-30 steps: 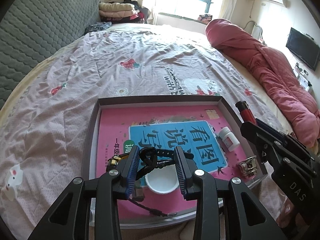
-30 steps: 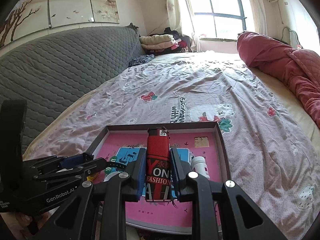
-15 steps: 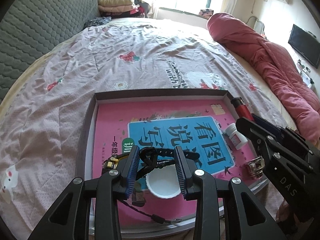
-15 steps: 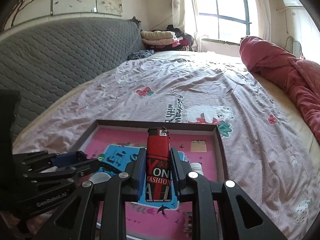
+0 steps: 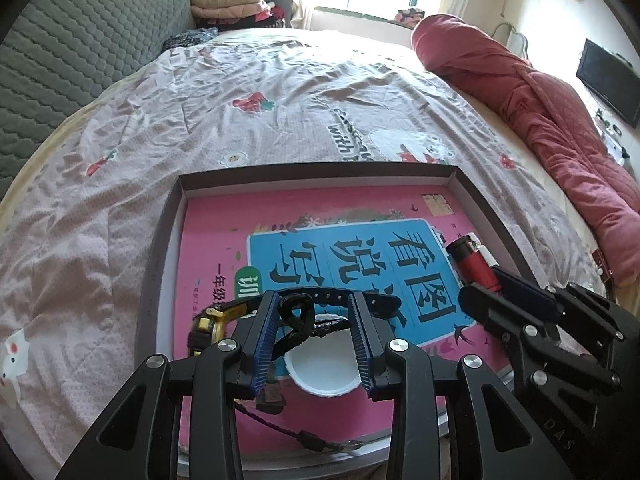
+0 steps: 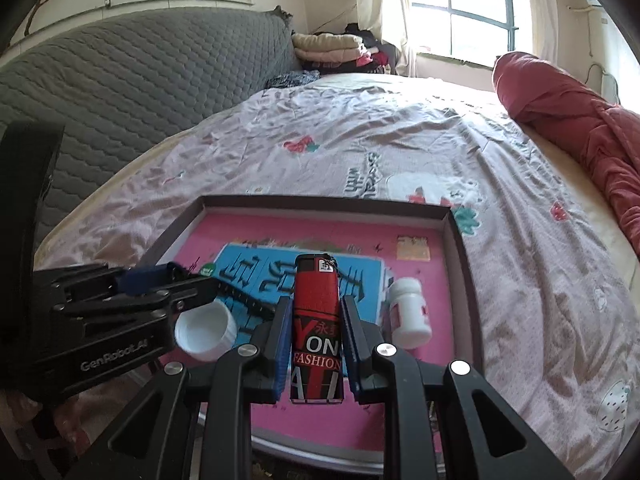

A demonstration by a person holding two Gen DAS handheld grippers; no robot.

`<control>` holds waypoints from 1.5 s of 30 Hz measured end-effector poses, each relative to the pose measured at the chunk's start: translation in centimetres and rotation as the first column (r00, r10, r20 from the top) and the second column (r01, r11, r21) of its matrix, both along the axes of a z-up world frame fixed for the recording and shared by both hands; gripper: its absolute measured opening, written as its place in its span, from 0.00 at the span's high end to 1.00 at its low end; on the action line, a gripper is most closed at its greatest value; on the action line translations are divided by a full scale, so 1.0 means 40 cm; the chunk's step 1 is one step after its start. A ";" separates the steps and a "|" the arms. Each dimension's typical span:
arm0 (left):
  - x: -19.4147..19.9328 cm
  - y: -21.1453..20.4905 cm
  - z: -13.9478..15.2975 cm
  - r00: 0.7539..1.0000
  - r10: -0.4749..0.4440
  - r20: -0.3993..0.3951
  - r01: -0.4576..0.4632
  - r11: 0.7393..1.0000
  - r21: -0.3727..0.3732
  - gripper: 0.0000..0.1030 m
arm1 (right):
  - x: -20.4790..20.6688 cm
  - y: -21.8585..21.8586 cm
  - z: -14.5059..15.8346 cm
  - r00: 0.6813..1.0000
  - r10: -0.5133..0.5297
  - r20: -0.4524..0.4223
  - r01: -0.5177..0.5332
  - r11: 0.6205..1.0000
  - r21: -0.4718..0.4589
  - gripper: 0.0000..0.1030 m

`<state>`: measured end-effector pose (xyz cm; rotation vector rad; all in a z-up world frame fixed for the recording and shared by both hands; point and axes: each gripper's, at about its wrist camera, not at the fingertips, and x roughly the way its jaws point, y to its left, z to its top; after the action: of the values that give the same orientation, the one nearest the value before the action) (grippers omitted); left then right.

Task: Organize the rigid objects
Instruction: 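Lower the black hair clip into the tray while the right tool lowers the red lighter beside the book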

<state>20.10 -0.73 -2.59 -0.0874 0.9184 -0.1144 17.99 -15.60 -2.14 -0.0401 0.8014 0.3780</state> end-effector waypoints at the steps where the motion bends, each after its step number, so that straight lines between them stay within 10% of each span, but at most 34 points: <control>1: 0.000 -0.002 -0.003 1.000 -0.003 -0.001 0.003 1.000 0.004 0.65 | -0.002 0.000 -0.003 1.000 0.002 -0.005 -0.002 1.000 0.002 0.77; 45: 0.035 0.043 -0.040 0.997 0.047 -0.056 -0.049 0.998 -0.041 0.64 | 0.000 0.034 -0.085 0.997 -0.002 -0.080 -0.006 0.994 -0.109 0.77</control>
<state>21.49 0.99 -4.20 -0.1528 0.9684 -0.0874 17.97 -14.24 -5.55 -0.1286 0.9007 0.3391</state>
